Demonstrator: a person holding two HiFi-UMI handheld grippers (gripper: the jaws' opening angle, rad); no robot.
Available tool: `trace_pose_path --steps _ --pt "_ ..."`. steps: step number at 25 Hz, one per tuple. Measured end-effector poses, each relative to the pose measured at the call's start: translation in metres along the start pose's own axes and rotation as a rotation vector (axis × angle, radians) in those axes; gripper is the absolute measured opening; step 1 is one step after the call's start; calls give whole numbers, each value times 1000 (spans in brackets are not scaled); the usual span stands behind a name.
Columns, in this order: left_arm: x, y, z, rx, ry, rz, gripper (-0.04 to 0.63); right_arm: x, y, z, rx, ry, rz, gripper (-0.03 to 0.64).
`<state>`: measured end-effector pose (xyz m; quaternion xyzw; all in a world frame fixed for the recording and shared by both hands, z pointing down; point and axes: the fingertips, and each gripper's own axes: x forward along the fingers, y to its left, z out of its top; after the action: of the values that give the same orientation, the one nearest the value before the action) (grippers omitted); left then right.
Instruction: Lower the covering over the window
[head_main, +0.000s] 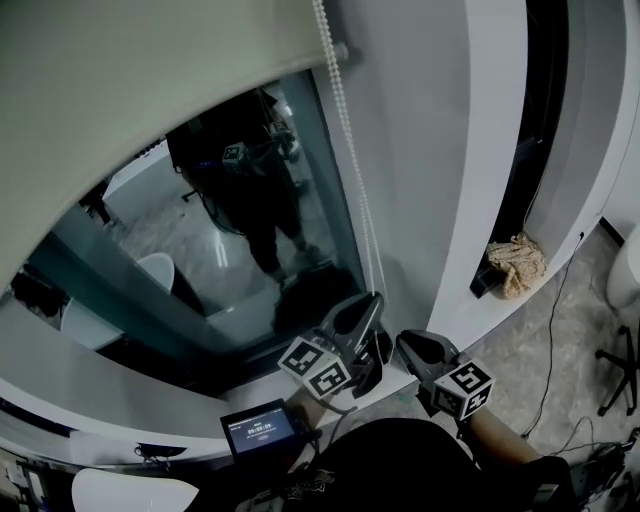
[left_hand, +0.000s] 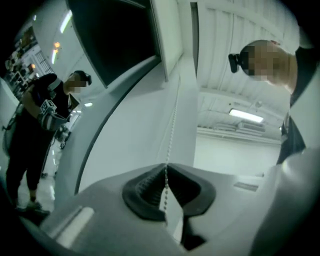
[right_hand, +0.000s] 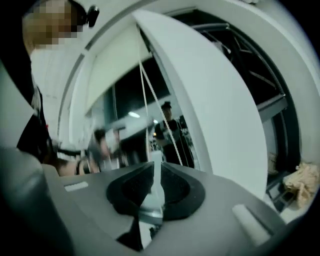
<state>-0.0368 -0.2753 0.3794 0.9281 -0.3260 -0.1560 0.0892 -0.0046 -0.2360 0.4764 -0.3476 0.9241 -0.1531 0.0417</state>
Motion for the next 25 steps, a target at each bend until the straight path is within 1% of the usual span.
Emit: trace_pose_path --steps 2,3,4,6,8,9,10,12,13,14,17,19,20,21,22,24,25 --pt "-9 5 -37 -17 83 20 14 2 21 84 37 -189 63 51" --pt "-14 7 -57 -28 122 26 14 3 35 123 21 -263 95 51" --pt "-20 7 -78 -42 157 27 15 4 47 157 -16 -314 119 49" --pt "-33 4 -117 -64 229 27 15 9 69 202 -92 -345 148 49" --pt "-44 -4 -141 -79 304 42 15 14 85 223 -137 -320 165 54" --pt "-50 -8 -150 -91 334 50 15 17 89 230 -159 -307 155 57" --pt "-55 -9 -159 -104 358 55 15 20 91 235 -188 -302 127 56" --pt "-65 -6 -176 -118 398 64 15 27 92 247 -254 -315 67 77" --pt "-69 -4 -183 -121 417 68 15 30 94 254 -272 -326 59 92" --pt "-74 -1 -188 -124 432 71 15 34 97 263 -278 -336 63 93" --pt "-86 5 -191 -118 452 75 15 44 103 295 -290 -374 52 97" --pt "-88 4 -191 -107 456 74 15 47 105 315 -279 -394 57 95" --pt "-88 3 -190 -104 455 73 15 46 107 324 -271 -411 63 83" --pt "-87 2 -190 -103 453 72 15 43 109 333 -278 -435 63 22" --pt "-88 1 -190 -106 451 71 15 39 113 339 -306 -463 55 23" --pt "-90 0 -189 -112 448 72 15 31 120 345 -403 -507 34 36" --pt "-90 1 -189 -112 448 71 15 28 124 345 -451 -525 27 25"
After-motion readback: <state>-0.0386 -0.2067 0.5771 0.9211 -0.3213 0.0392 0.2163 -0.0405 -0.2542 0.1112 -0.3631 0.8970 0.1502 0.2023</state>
